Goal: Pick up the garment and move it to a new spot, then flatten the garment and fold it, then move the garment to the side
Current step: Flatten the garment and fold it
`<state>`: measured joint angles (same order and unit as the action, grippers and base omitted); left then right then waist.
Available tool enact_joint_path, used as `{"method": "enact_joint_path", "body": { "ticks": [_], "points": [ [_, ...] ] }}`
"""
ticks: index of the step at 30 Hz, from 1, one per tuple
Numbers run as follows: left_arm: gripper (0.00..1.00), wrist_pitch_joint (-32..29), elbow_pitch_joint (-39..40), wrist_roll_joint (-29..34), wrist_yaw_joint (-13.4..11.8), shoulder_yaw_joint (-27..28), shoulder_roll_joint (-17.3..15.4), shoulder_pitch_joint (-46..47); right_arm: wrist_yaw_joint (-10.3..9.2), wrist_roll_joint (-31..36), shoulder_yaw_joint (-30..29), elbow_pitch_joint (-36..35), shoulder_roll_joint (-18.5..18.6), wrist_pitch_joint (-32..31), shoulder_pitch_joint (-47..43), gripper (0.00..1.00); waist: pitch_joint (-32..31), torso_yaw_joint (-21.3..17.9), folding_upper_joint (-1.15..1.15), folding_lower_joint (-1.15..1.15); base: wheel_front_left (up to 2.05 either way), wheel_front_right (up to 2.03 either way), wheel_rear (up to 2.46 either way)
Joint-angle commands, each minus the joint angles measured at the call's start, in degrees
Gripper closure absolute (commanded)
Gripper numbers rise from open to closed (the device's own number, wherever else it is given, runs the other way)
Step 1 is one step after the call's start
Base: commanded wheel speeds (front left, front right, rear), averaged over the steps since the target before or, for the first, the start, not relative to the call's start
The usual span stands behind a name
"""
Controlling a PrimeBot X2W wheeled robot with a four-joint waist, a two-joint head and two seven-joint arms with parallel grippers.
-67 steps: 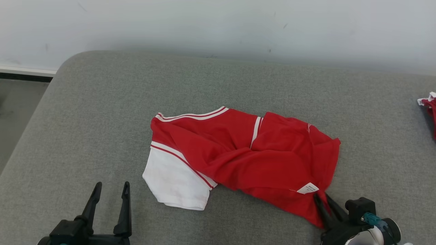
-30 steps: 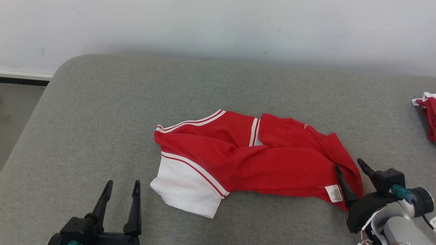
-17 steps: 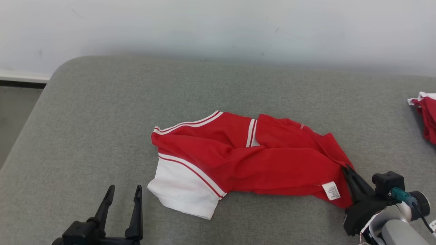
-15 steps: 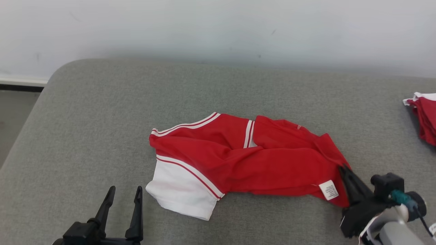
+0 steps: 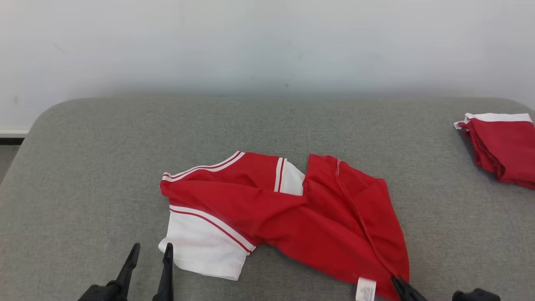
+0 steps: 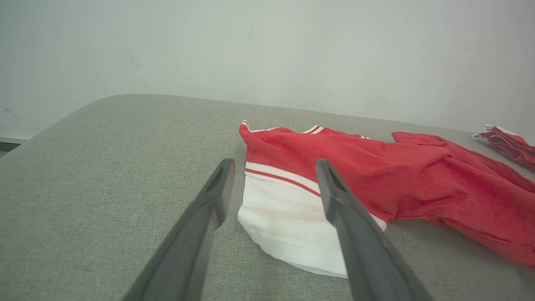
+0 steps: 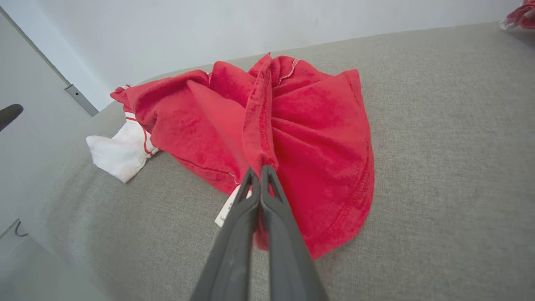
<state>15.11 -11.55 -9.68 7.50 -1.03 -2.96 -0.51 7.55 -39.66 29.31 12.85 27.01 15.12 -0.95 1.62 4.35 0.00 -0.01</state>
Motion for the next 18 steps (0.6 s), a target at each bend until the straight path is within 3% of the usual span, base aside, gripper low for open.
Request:
{"method": "enact_joint_path", "body": {
  "ticks": [1,6,7,8,9,18],
  "points": [
    [0.0,0.02,-0.09,0.13,-0.09,0.28,-0.14,-0.7,-0.16,-1.37,1.03,-0.39,1.42,-0.02,-0.98,1.0,-0.42,-0.71,0.0,0.01,0.0,0.0,0.0],
    [0.0,0.02,-0.25,0.12,-0.09,0.24,-0.15,-0.67,-0.16,-5.59,4.42,1.51,3.3,-0.01,-0.4,1.0,-0.31,-1.29,0.0,0.01,0.0,0.0,0.0],
    [0.0,0.02,-0.31,0.11,-0.09,0.2,-0.16,-0.63,-0.16,-5.11,4.34,2.07,3.26,0.0,0.16,0.82,-0.32,-1.33,0.0,0.01,0.0,0.0,0.0],
    [0.0,0.02,-0.36,0.08,-0.09,0.17,-0.21,-0.6,-0.16,-4.76,3.36,2.42,2.6,0.0,0.67,0.3,-0.32,-1.37,0.0,0.01,0.0,0.0,0.0],
    [0.0,0.02,-0.42,0.03,-0.09,0.19,-0.26,-0.57,-0.16,-4.59,2.2,3.07,1.96,-0.01,0.7,0.0,-0.36,-1.39,0.0,0.01,0.0,0.0,0.0],
    [0.0,0.02,0.08,0.1,-0.09,1.11,-0.52,-1.13,-0.16,3.19,-9.4,1.44,-2.91,0.0,-1.57,0.0,-1.11,-1.32,0.0,0.01,0.0,0.0,0.0]
  ]
}}
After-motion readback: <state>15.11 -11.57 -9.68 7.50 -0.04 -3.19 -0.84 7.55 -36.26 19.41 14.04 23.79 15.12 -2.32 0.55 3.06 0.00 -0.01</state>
